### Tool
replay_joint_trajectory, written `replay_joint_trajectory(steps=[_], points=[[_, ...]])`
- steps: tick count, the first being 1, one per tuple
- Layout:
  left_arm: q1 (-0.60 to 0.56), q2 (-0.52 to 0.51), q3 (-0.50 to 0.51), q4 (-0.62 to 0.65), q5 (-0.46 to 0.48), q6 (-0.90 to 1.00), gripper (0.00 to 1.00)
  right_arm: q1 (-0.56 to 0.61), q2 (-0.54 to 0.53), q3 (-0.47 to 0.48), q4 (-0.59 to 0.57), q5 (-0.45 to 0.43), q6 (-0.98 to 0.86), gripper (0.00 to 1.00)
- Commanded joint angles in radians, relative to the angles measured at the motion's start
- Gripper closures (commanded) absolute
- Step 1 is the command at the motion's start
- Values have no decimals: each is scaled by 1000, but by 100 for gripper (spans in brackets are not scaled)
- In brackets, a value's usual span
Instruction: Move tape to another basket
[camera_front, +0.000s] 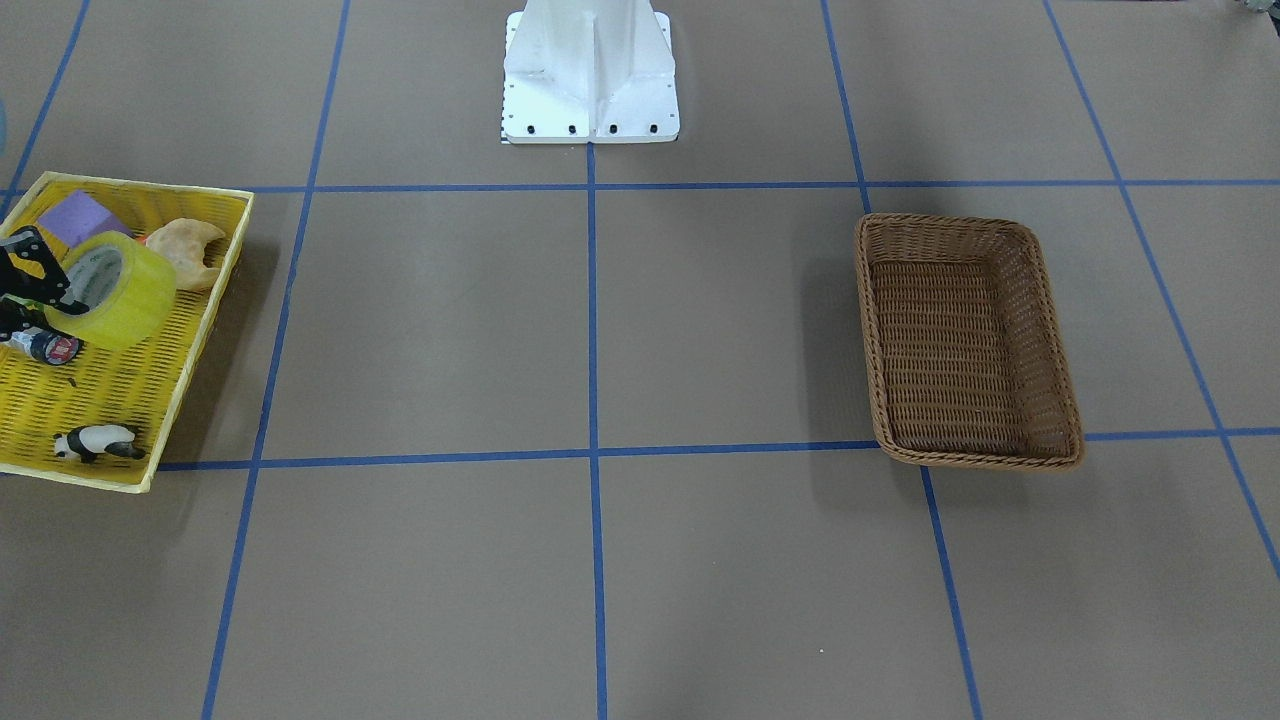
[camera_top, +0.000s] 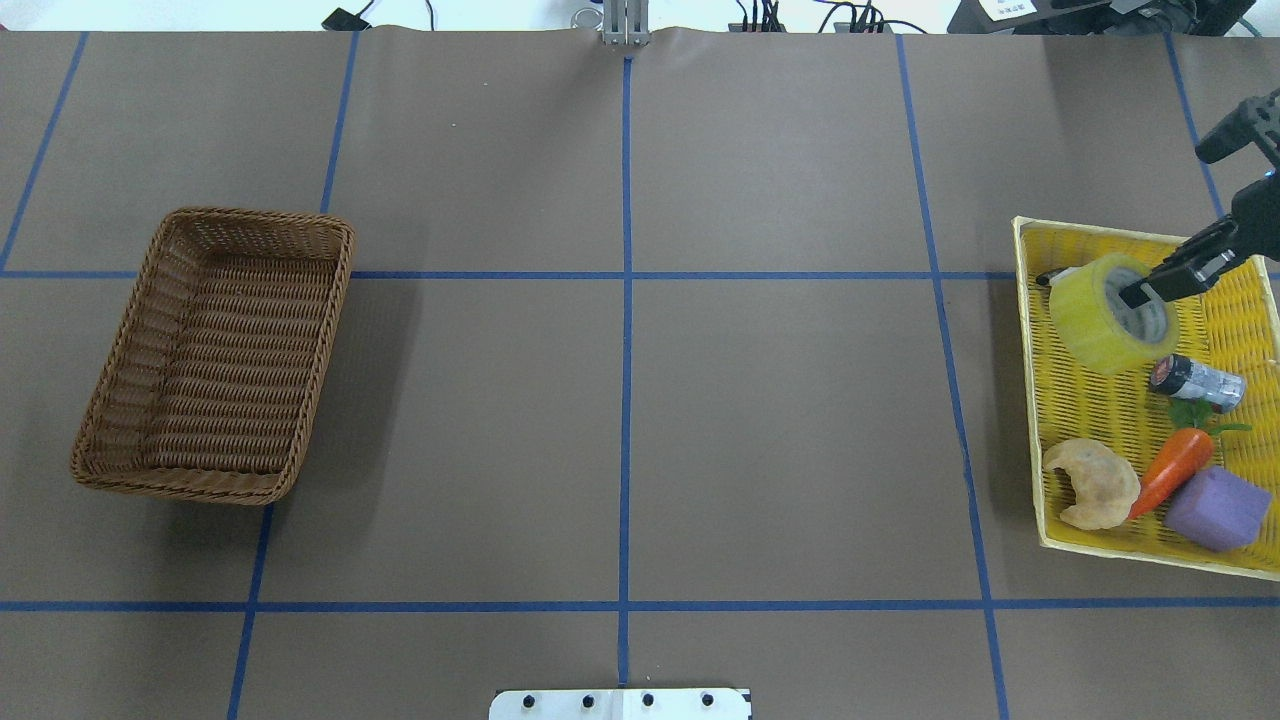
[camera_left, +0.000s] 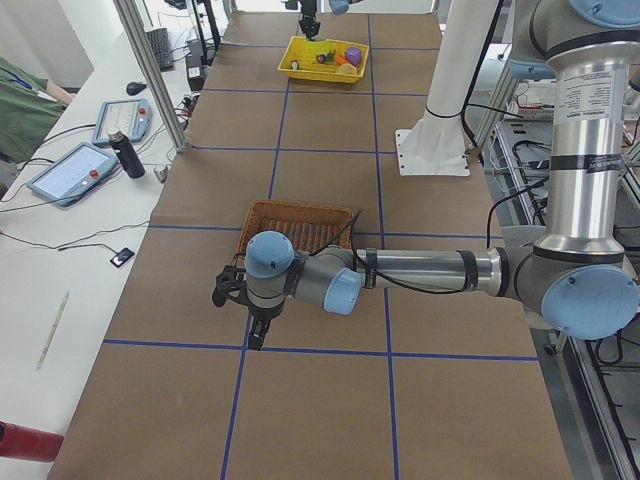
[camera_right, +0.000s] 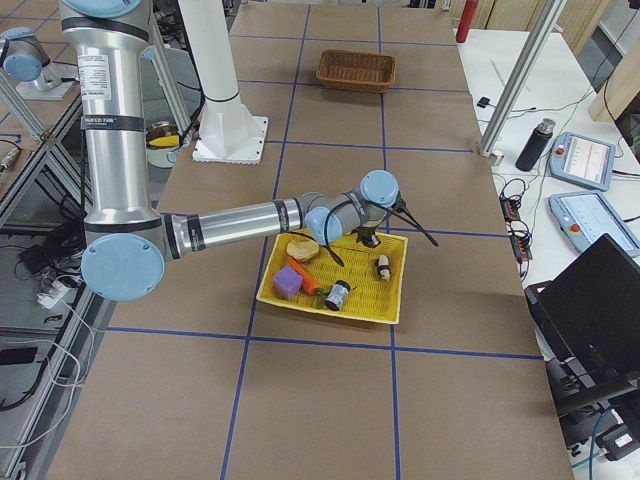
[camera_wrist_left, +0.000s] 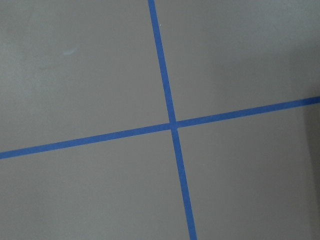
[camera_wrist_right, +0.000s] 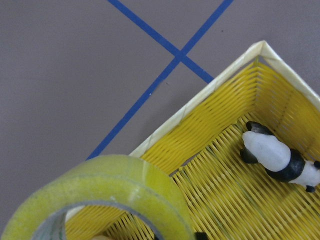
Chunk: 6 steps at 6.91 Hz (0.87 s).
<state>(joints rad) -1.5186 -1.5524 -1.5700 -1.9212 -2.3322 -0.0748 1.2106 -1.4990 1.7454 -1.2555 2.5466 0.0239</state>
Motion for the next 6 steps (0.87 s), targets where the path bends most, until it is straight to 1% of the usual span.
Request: replay_joint_trajectory(steps=[1,2,3,4,5,6], points=[[0,-78,106,-175,2,-72,2,1,107,23,7,-84,272,100],[0,-101,160,-306,2,-156,2,-8,134,20,40,-141,344,100],[0,-115,203,-429,7,-256,2,-32,134,8,135,-188,431,100],[9,-117,237,-526,8,-314,2,-92,134,6,254,-283,594,100],[9,-121,264,-594,10,-335,2,-147,132,-21,381,-357,737,100],[9,-121,306,-704,10,-396,2,-216,134,-71,554,-427,906,100]])
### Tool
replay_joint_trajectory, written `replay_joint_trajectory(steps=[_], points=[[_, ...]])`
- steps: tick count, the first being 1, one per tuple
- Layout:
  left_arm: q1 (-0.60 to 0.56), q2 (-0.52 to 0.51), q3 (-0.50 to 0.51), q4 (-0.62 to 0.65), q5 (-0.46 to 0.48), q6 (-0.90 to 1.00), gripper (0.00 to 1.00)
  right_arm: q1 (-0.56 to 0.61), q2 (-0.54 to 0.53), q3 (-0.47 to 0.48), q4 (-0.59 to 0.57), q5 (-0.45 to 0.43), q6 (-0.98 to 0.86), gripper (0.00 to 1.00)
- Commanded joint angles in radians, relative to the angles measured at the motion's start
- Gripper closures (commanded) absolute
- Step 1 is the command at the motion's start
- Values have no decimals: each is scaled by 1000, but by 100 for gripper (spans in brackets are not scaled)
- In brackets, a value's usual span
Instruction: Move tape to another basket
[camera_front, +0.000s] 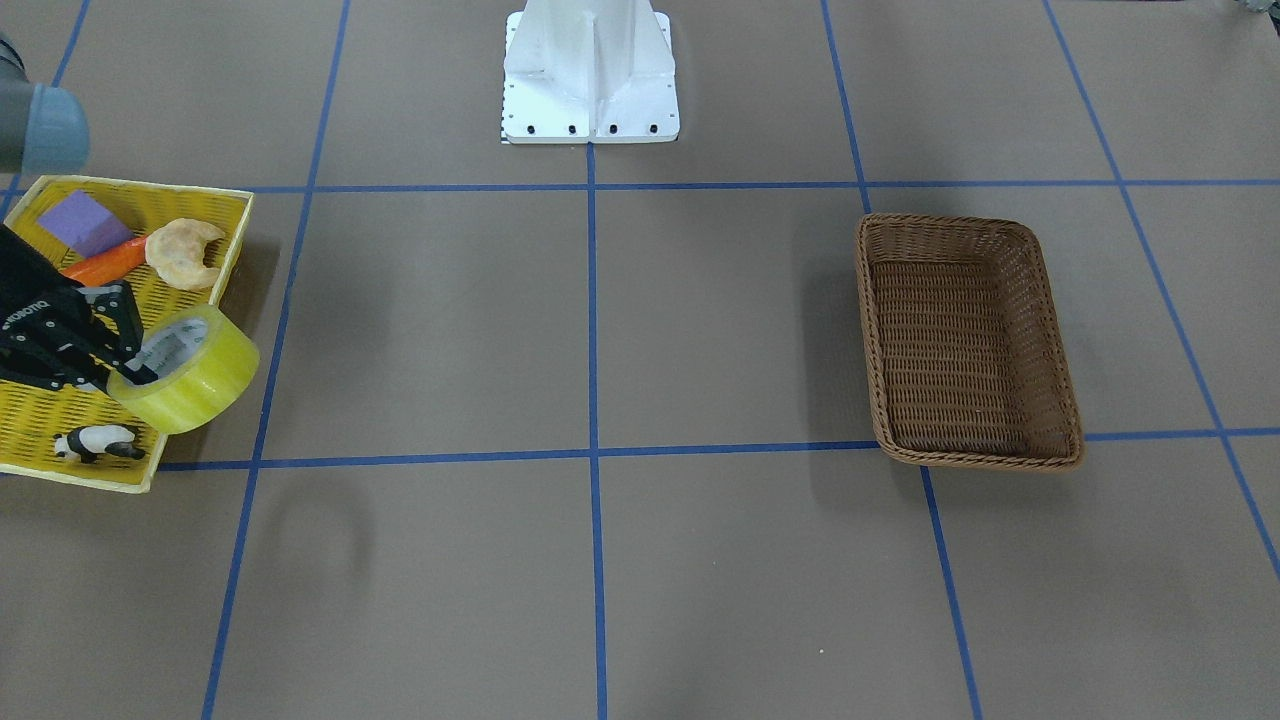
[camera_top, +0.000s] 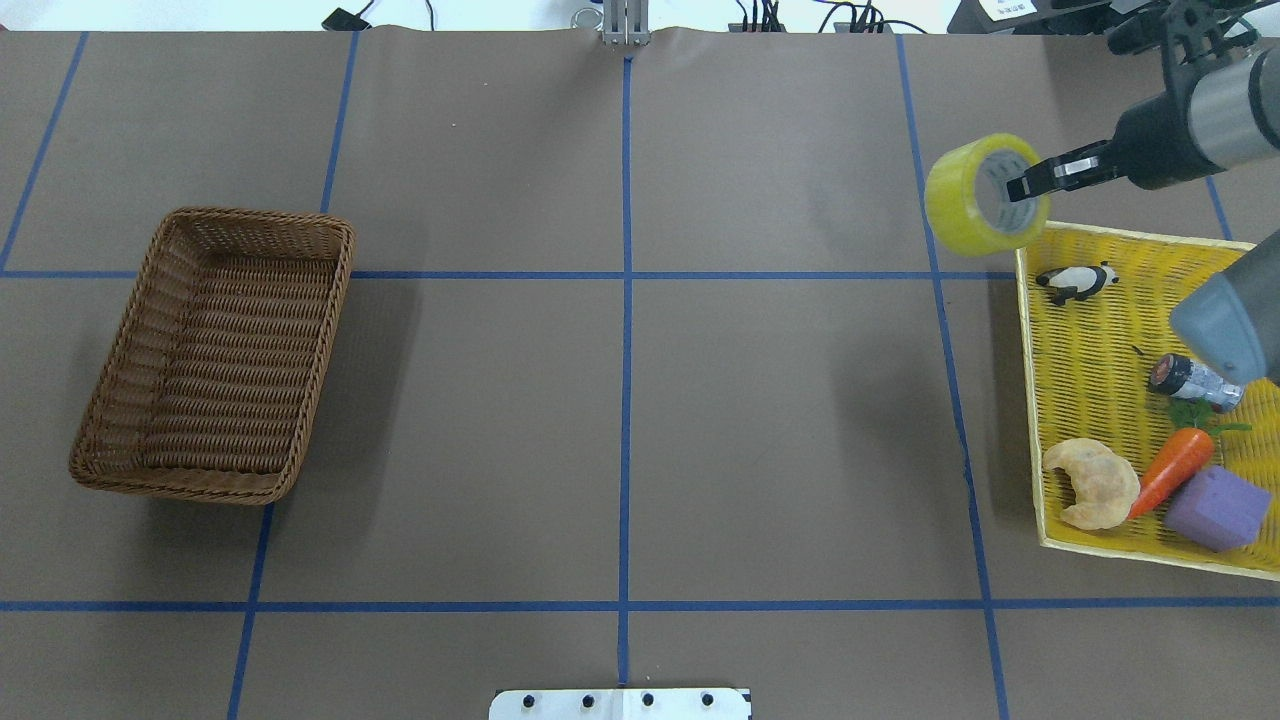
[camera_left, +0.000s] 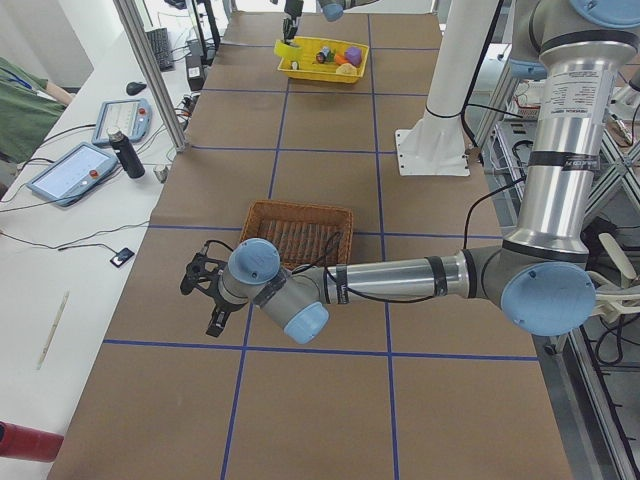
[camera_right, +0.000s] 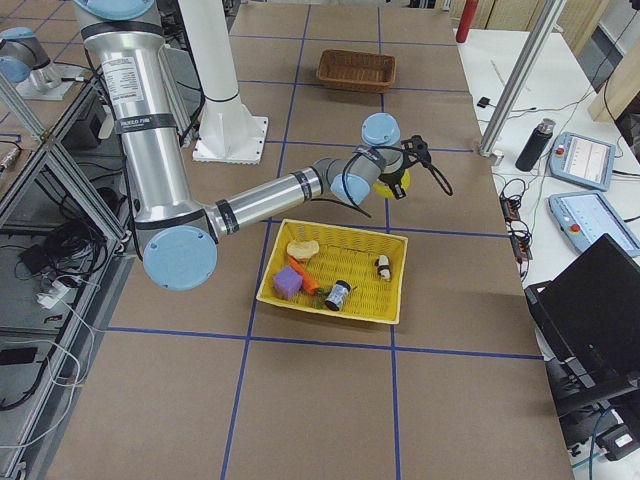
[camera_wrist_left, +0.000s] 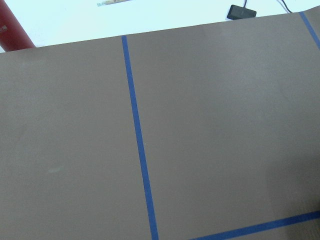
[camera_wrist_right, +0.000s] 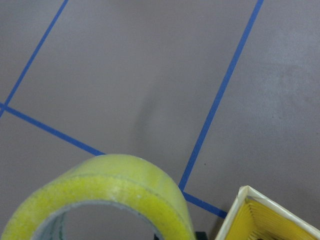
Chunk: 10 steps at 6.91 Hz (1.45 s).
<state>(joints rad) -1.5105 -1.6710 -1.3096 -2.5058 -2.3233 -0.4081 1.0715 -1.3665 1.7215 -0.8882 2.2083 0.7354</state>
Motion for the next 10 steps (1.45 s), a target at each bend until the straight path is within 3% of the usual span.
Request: replay_joint_trajectory(steps=[1,4,6,8,10], points=[[1,-3,85,-237,1,-157,2,-135,0,-101,348,-161,334,100],[88,-1,164,-619,1,-587,2,-266,4,-142,570,-298,606,100],[188,-13,158,-819,57,-938,2,-289,38,-132,592,-300,747,100],[255,-73,155,-1044,88,-1333,2,-353,41,-134,719,-359,859,100],[350,-140,74,-1148,91,-1651,2,-398,107,-122,752,-369,912,100]])
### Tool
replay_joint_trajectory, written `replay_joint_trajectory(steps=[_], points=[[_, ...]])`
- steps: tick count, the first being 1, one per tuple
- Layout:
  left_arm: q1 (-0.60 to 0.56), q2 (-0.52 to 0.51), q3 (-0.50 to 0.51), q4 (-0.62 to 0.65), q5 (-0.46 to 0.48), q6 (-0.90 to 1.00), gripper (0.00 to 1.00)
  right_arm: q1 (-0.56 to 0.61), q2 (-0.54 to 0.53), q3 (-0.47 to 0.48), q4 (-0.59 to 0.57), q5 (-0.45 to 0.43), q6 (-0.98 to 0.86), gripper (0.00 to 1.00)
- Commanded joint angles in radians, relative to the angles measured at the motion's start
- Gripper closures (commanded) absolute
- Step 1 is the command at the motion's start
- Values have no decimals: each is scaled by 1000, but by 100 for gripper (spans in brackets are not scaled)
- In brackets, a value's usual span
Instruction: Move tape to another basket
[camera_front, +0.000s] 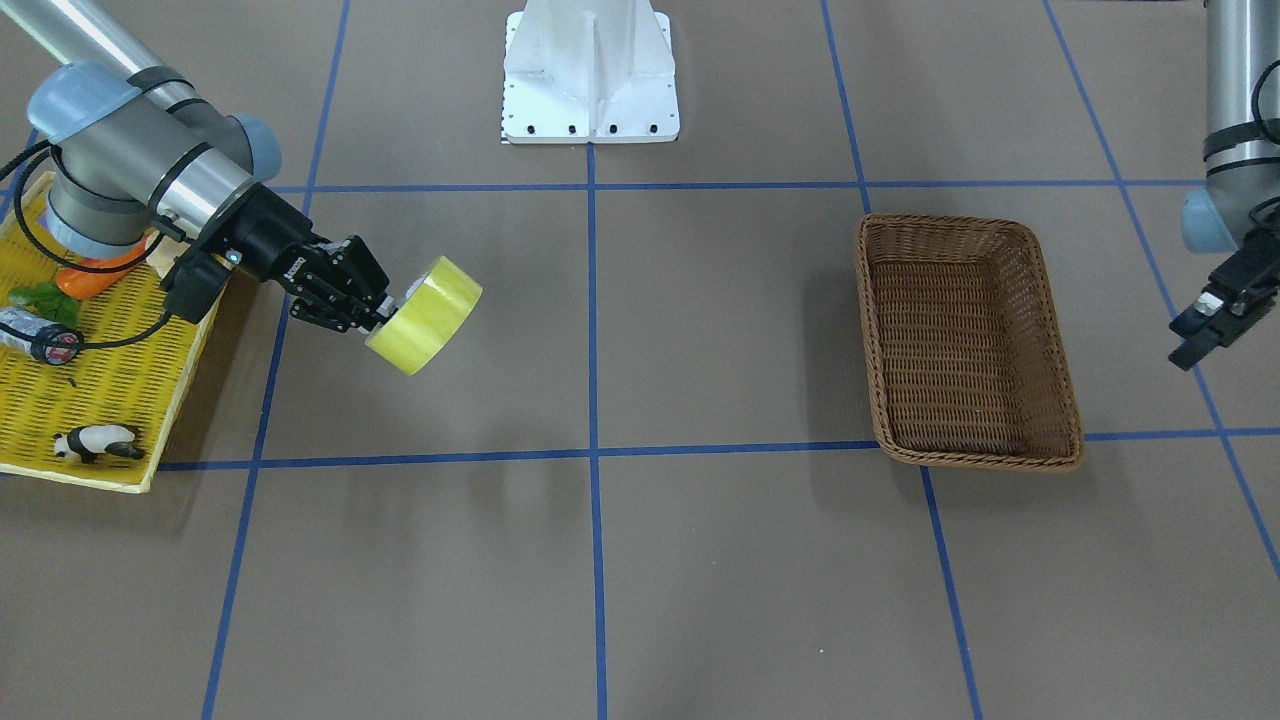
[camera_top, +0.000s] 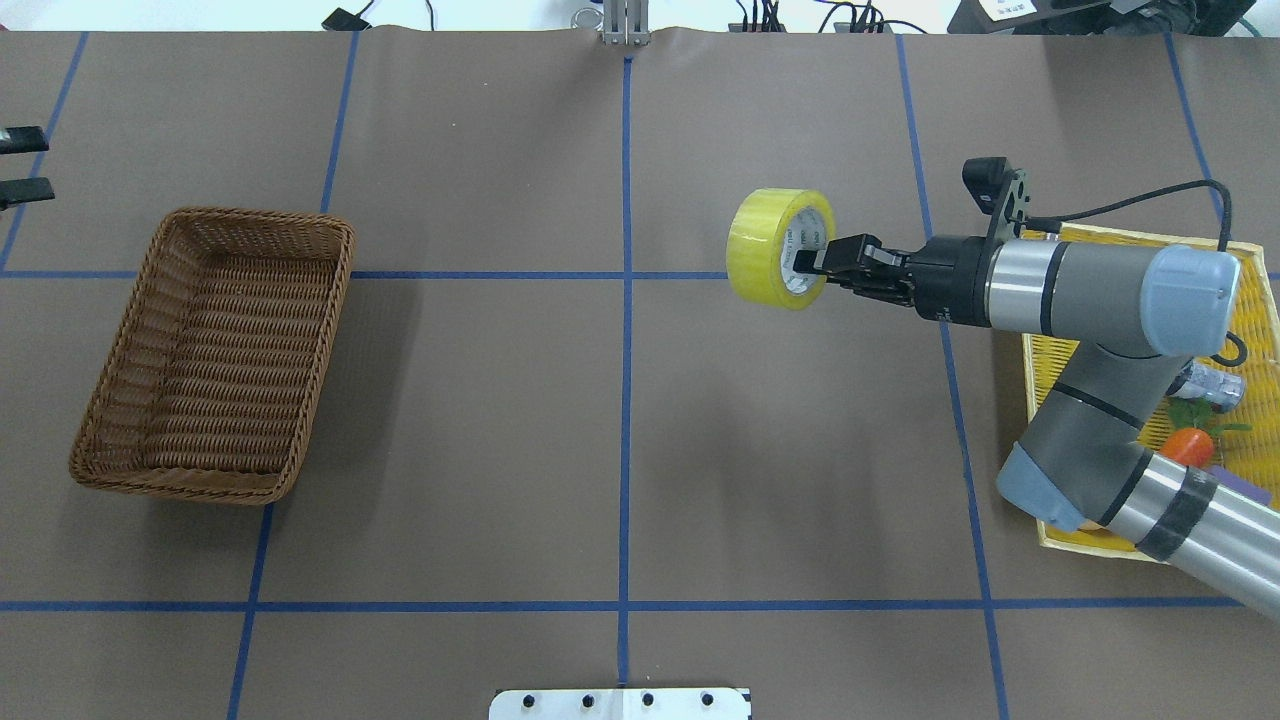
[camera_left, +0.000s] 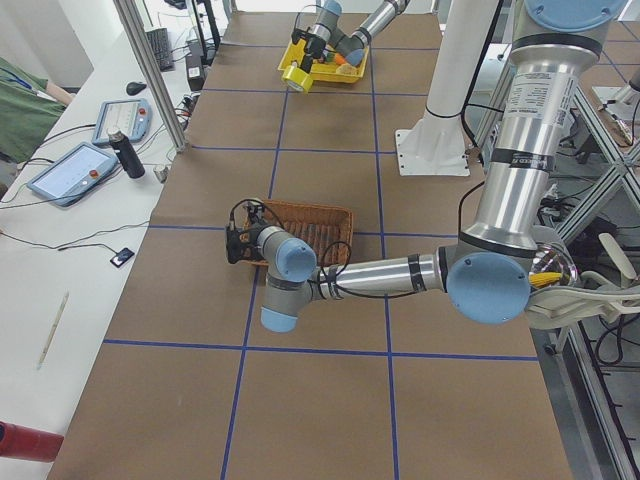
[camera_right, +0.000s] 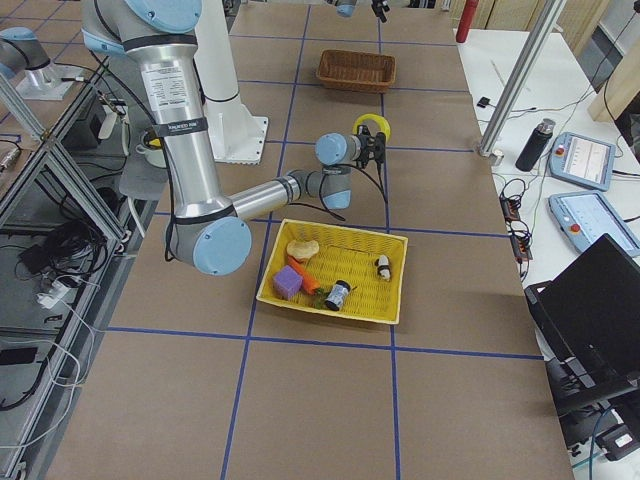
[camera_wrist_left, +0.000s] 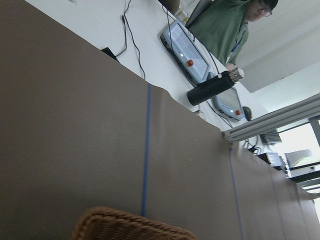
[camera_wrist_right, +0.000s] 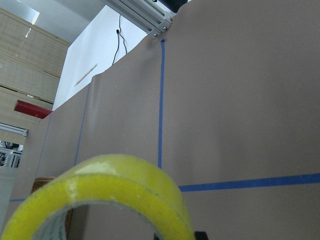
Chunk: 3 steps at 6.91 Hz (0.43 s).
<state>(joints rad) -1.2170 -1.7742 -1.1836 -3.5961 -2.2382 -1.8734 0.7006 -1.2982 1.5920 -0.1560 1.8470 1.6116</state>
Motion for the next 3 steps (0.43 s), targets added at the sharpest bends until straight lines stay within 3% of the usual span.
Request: replay_joint_trajectory(steps=[1,3], points=[[92,-74,-85,-56,6,-258,2,-48,66,16,18,-6,39,100],[219,-183,-114,-58,8,-279,2,-90,137,17,16,0,39,100]])
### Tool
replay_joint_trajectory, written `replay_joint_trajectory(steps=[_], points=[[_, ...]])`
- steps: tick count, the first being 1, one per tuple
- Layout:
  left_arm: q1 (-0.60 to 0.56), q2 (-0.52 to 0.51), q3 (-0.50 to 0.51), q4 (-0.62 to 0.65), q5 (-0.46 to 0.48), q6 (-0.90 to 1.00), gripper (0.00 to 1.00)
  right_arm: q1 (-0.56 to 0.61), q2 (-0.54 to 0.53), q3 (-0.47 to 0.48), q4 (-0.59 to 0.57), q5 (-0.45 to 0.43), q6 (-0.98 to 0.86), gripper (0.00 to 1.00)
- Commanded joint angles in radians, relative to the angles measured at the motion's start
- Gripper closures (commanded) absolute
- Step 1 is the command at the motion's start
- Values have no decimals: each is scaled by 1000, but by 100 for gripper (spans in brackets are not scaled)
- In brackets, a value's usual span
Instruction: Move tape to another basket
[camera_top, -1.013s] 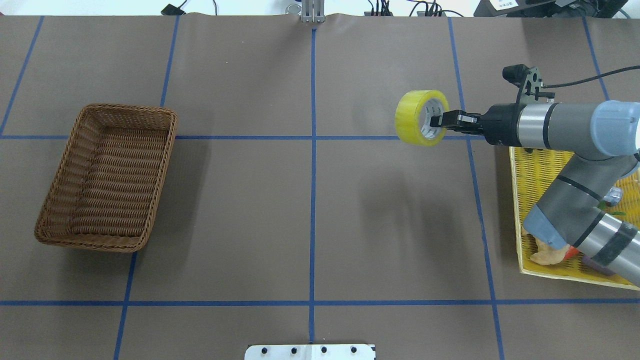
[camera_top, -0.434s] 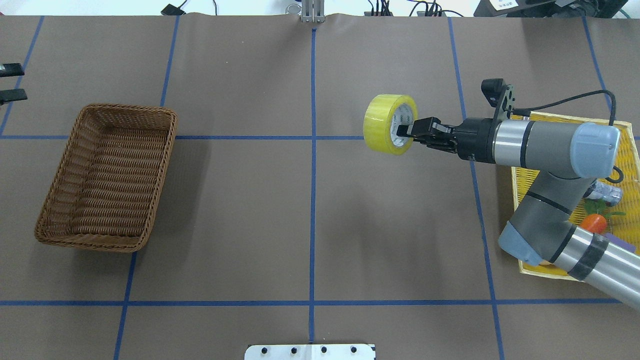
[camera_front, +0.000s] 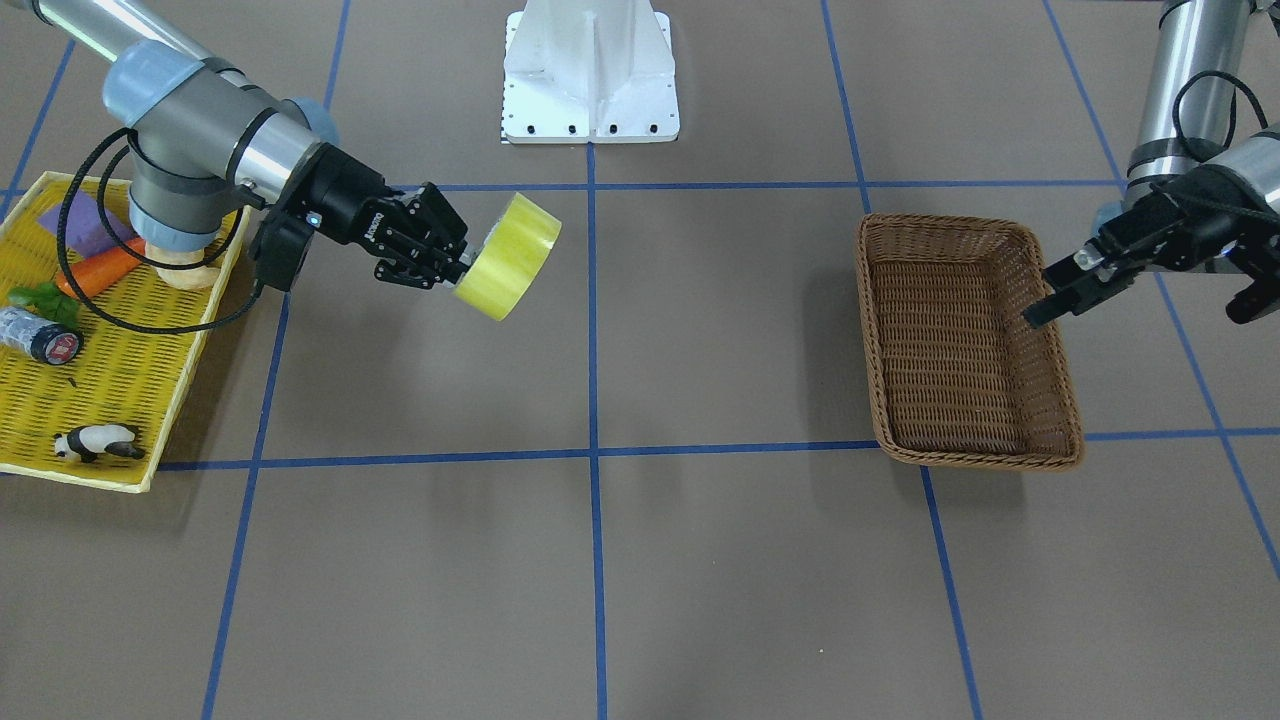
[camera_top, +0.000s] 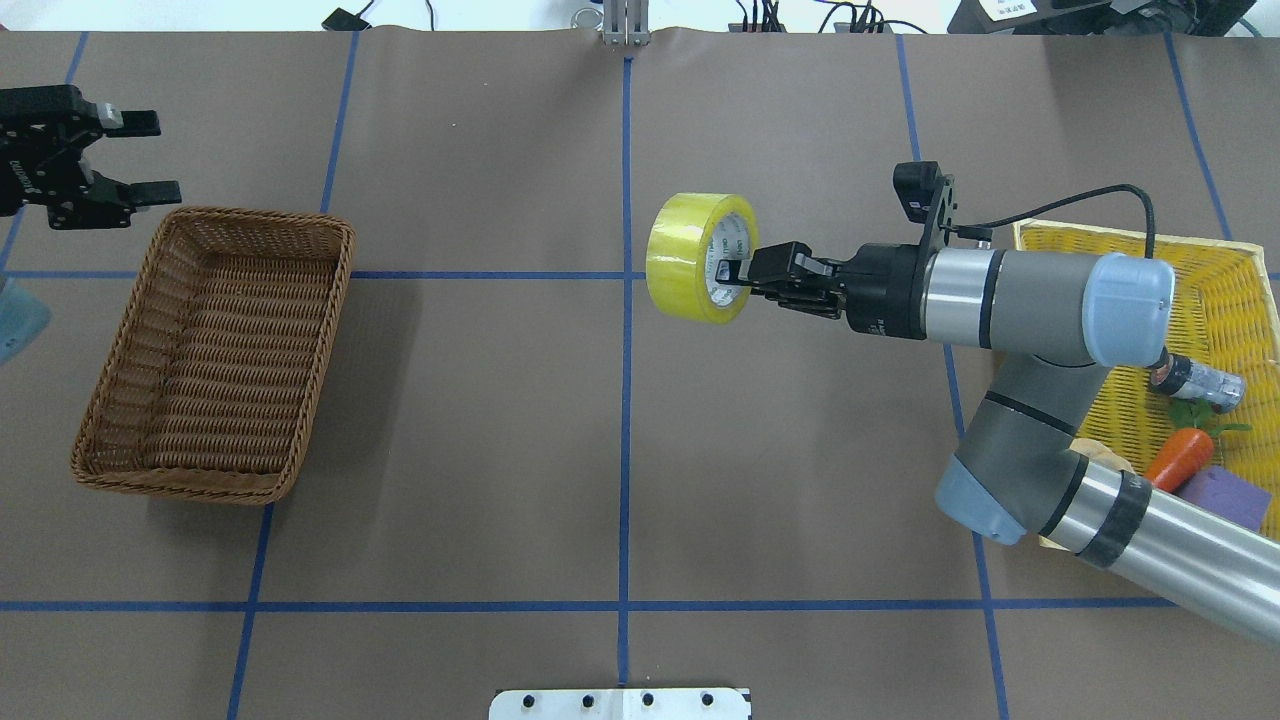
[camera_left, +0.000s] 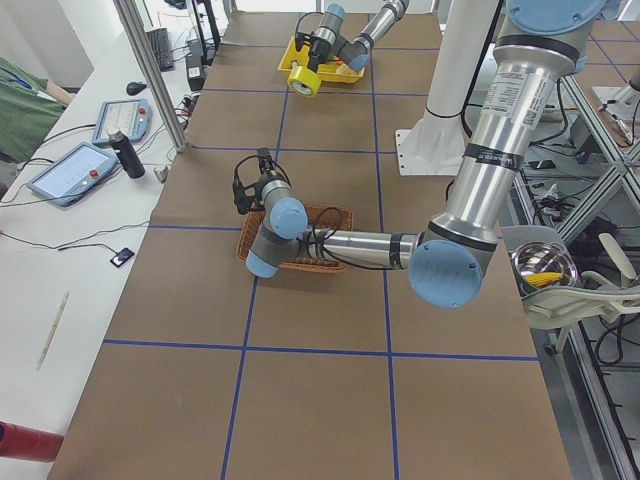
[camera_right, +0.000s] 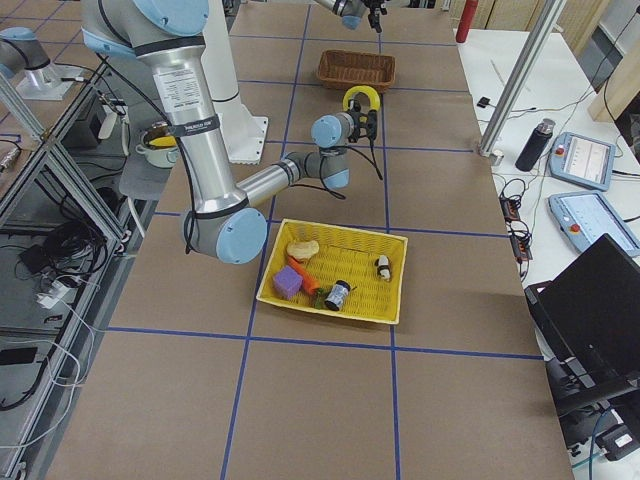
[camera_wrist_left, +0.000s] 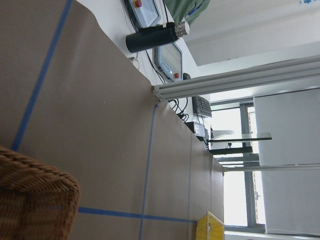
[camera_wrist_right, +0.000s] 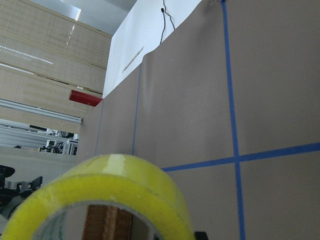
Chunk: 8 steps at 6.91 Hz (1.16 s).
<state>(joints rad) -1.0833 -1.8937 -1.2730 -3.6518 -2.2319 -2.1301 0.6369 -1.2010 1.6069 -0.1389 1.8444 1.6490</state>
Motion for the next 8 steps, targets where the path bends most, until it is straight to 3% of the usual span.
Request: replay_joint_trajectory(steps=[1,2,6,8], points=[[173,-97,-43,-10,45,-19,2,-46,59,4,-1,4,0,100],[247,-97,-90,-20,129,-40,2,-62,78,5,-2,10,0,100],[316,-154,-155,-19,138,-131,2,-66,138,5,-4,140,-9,100],[364,-179,-172,-19,164,-146,2,-74,156,7,-4,153,-9,100]])
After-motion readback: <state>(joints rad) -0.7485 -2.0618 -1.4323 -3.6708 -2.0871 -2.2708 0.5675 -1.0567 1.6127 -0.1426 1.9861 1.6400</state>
